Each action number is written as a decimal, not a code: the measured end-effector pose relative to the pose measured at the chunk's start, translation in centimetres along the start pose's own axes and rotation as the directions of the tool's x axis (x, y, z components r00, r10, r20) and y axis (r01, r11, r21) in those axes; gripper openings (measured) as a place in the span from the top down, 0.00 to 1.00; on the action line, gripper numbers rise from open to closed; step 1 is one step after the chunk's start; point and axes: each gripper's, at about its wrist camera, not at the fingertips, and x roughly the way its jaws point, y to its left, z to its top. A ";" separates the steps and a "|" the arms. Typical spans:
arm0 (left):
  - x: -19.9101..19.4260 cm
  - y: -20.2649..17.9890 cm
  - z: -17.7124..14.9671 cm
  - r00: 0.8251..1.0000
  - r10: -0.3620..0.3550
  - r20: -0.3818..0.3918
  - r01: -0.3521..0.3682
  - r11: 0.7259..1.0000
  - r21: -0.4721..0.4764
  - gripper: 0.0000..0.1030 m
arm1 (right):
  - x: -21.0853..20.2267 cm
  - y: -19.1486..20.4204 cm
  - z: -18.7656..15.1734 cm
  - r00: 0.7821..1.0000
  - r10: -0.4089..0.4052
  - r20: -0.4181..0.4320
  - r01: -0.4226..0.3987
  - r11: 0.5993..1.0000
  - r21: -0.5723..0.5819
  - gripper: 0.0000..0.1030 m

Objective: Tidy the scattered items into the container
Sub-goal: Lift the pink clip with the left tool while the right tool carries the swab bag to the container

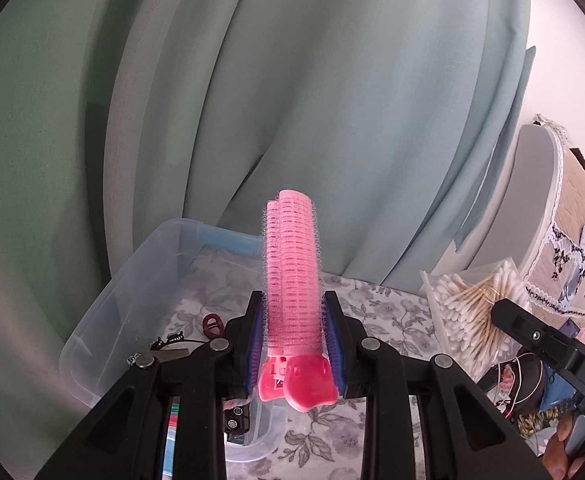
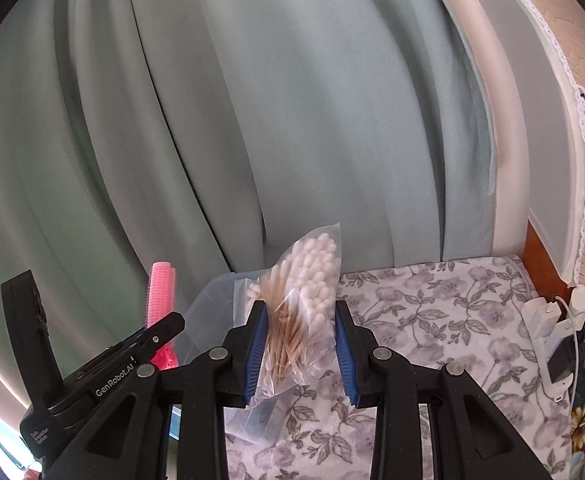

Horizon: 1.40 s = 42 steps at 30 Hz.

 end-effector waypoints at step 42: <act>6.1 11.0 -3.6 0.983 0.071 -0.171 -0.104 0.976 -0.192 0.71 | 15.3 10.4 -6.8 0.922 0.053 -0.384 -0.146 0.965 -0.218 0.66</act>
